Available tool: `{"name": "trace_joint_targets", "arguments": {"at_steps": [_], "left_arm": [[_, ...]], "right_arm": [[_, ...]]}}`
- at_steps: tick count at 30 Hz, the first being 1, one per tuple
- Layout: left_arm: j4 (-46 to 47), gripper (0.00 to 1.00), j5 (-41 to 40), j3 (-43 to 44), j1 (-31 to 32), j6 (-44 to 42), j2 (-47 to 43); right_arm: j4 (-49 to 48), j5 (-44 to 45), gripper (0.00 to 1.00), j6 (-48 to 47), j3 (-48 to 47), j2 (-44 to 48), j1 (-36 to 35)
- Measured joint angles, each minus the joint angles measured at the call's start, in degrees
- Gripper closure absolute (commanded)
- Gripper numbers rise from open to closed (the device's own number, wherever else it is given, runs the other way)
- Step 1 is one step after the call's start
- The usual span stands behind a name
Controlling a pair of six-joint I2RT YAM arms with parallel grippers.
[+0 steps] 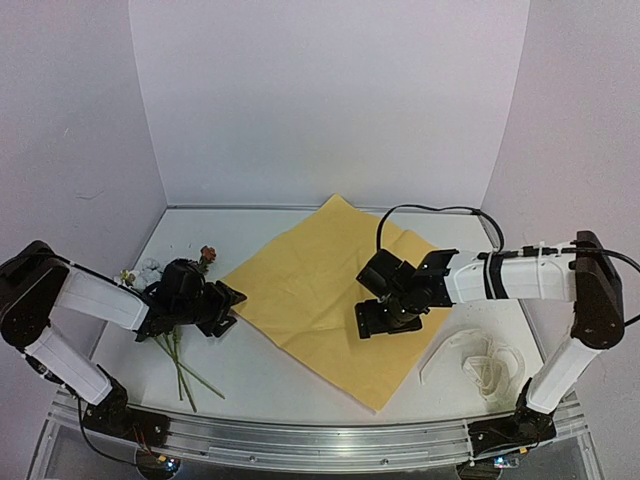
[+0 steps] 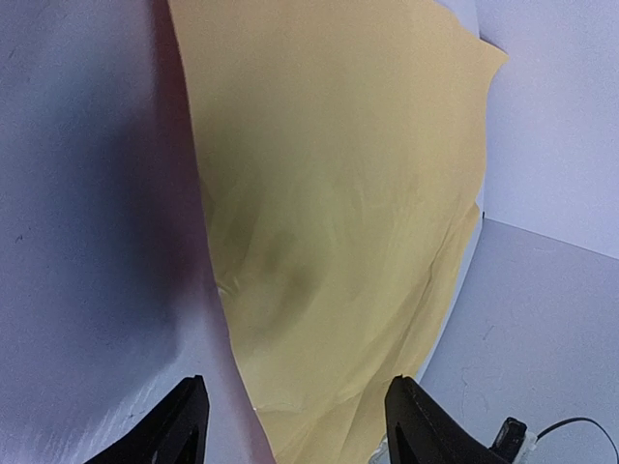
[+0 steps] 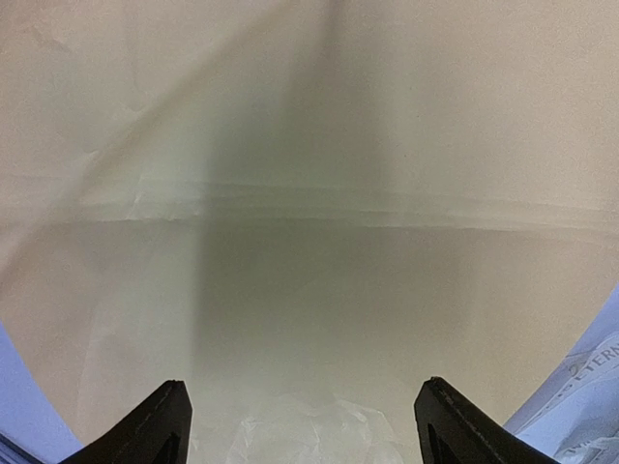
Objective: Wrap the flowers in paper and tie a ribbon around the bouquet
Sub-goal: Adjust the flattened wrapping paper at the center of the board.
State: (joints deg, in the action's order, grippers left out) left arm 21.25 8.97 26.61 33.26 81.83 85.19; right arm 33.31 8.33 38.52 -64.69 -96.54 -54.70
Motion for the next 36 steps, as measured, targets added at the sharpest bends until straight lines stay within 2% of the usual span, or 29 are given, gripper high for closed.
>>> {"name": "trace_joint_targets", "arguments": {"at_steps": [7, 12, 18, 19, 24, 32, 36], "left_arm": [[8.31, 0.5, 0.98, -1.37, 0.71, 2.43, 5.0], [11.82, 0.67, 1.43, -1.53, 0.71, 3.44, 7.81], [13.95, 0.97, 1.55, -1.53, 0.71, 3.64, 10.41], [13.74, 0.99, 1.52, -1.53, 0.71, 3.08, 10.65], [8.58, 1.0, 0.76, -0.2, 0.5, -0.31, 9.62], [-4.79, 1.0, -1.1, 1.71, -4.19, -9.1, -0.33], [-8.95, 0.99, -1.01, 2.36, -5.51, -12.61, -1.88]], "right_arm": [[0.3, 0.85, 0.17, -0.96, 0.11, 0.44, 1.36], [0.38, 1.08, 0.17, -1.26, 0.11, 0.44, 2.65], [0.41, 1.42, 0.16, -1.65, 0.11, 0.44, 4.03], [0.42, 1.49, 0.16, -1.7, 0.11, 0.44, 4.28], [0.4, 1.5, 0.16, -1.9, 0.11, 0.44, 5.61], [0.03, 1.43, 0.18, -1.56, -0.04, -2.48, 7.46], [-0.3, 1.18, 0.19, -0.86, -0.08, -4.94, 7.48]]}}
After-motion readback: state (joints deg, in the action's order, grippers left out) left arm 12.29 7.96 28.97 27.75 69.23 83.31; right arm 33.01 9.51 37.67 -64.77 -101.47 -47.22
